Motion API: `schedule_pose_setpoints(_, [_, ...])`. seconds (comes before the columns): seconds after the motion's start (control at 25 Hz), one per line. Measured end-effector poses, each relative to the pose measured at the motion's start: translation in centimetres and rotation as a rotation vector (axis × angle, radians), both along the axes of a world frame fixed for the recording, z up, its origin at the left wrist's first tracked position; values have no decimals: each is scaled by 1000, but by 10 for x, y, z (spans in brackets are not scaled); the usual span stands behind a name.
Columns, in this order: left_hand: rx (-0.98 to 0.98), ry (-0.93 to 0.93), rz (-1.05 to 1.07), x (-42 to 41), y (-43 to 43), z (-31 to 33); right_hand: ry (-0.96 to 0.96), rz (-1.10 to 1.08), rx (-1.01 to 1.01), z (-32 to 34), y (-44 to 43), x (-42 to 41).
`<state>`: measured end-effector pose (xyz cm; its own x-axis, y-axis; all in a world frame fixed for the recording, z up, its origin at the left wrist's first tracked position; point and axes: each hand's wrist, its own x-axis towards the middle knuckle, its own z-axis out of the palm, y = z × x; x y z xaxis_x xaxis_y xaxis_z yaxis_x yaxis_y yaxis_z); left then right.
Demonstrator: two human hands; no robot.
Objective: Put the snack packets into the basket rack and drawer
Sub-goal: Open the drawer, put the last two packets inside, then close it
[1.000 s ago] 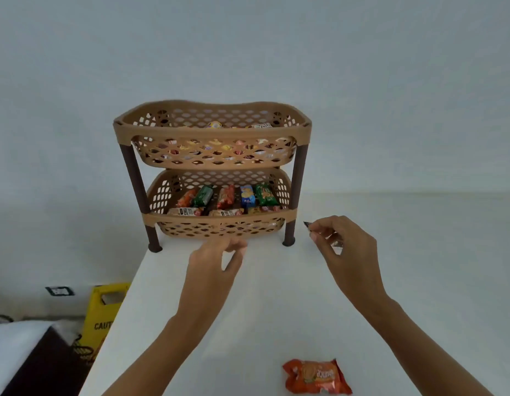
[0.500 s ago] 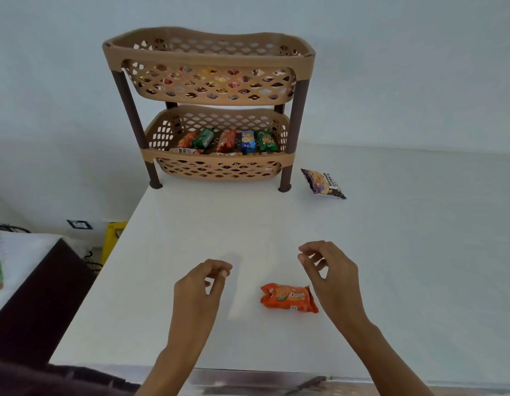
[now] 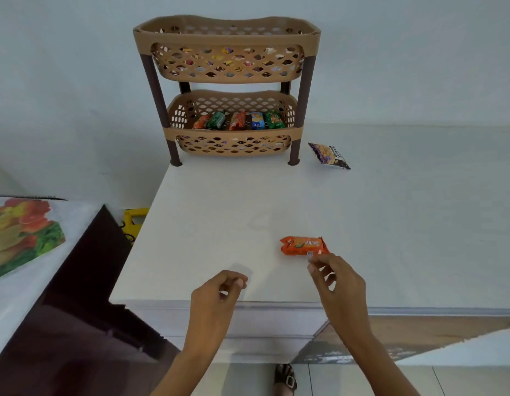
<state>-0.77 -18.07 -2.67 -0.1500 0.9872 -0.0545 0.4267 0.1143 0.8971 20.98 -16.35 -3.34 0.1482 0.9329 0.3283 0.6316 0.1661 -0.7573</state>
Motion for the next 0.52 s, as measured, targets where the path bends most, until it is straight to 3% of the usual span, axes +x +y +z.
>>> schedule_pose_setpoints(0.16, [-204, -188, 66, -14, -35, -23, 44, 22, -125, -22, -39, -23])
schedule_pose_setpoints(0.24, [-314, -349, 140, -15, -44, -34, 110, 20, -289, -35, -50, -28])
schedule_pose_setpoints(0.4, [-465, -676, 246, -11, -49, -51, 533, -9, -731, -53, -54, -29])
schedule_pose_setpoints(0.52, [-458, -958, 305, -2, -35, -56, 916, 26, -879, -60, -47, -23])
